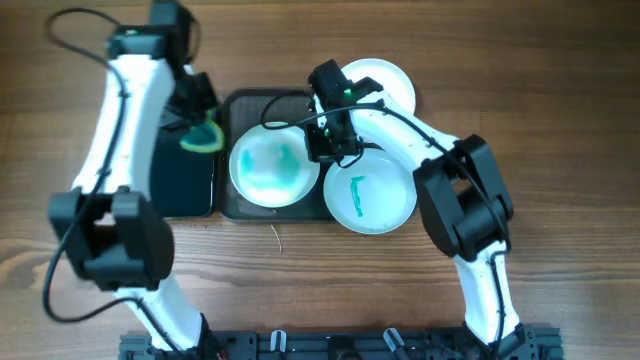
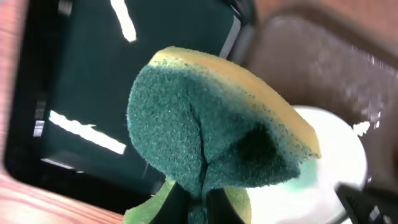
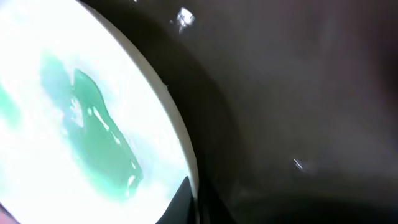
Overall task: Clean dirty plates on tray and stack at the side
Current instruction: 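Lift the scrubbed plate with the right gripper and place it right of tray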
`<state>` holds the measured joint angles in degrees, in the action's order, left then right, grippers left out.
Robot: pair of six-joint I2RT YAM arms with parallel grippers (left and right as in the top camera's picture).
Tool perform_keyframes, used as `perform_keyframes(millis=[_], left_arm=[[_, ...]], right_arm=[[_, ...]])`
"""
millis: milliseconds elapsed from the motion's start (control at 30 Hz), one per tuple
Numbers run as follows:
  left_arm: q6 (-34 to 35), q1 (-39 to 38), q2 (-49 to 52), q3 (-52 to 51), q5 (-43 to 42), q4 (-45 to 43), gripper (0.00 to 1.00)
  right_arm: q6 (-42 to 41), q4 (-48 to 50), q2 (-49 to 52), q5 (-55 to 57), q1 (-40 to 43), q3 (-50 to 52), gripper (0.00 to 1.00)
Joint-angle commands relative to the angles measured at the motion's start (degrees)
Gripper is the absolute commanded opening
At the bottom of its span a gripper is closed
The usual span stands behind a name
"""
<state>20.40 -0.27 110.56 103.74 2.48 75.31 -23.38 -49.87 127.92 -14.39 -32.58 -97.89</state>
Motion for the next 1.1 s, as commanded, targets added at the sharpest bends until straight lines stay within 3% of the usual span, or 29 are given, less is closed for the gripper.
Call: perform_keyframes(millis=[0,200,500,900,1067], left_arm=[[-0.7,2.9,-2.1,1.3,1.2,0.3,0.04],[-0.7,3.0,-2.1,1.3,1.2,0.0,0.04],[-0.6,3.0,-2.1,1.3,1.0,0.0,0.04],[-0.6,3.0,-2.1,1.3,1.0,0.0,0.04],[-0.6,3.0,-2.1,1.3,1.0,0.0,0.04]], right_arm=[[-0.8,-0.5,-9.4,17.7,-2.9,0.0,0.04],[1.1,-0.5,-16.3,47.3,-10.5,0.0,0.04],[5.6,0.2,-17.0,85.8,-22.7,0.0,0.04],[10.4,4.5,-17.0,100.8,-26.1,0.0,0.04],[12.9,7.3,-17.0,99.7,-26.1,0.0,0.04]])
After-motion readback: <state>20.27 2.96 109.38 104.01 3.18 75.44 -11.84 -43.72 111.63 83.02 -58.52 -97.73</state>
